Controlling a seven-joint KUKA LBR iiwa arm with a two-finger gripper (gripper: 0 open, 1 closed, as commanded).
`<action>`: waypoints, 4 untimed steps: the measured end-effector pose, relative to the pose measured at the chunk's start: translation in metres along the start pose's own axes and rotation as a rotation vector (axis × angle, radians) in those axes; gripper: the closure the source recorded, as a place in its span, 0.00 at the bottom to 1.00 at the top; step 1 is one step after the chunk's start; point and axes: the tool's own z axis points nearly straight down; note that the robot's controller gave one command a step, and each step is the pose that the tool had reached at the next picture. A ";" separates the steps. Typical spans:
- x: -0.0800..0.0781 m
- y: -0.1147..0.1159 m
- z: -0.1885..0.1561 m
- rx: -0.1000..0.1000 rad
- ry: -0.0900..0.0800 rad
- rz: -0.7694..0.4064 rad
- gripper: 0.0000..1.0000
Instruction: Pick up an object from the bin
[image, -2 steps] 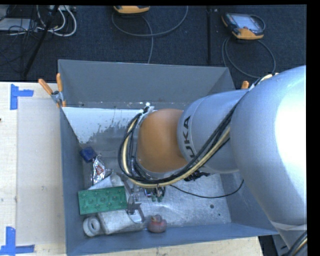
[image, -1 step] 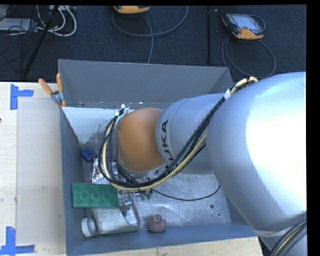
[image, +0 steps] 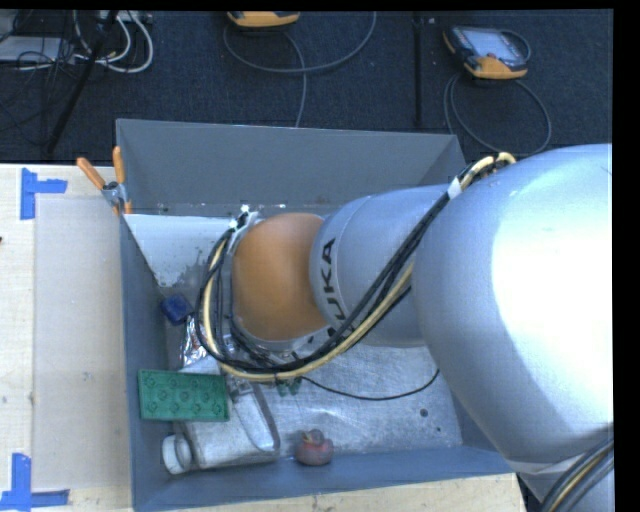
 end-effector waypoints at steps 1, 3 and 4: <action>0.001 0.001 -0.097 -0.017 -0.004 0.023 1.00; 0.008 0.033 -0.084 -0.016 0.004 0.151 1.00; 0.044 0.009 -0.064 -0.016 0.005 0.000 1.00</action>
Offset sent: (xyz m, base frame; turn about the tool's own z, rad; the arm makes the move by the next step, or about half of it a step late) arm -0.0034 0.0016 0.0924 0.0235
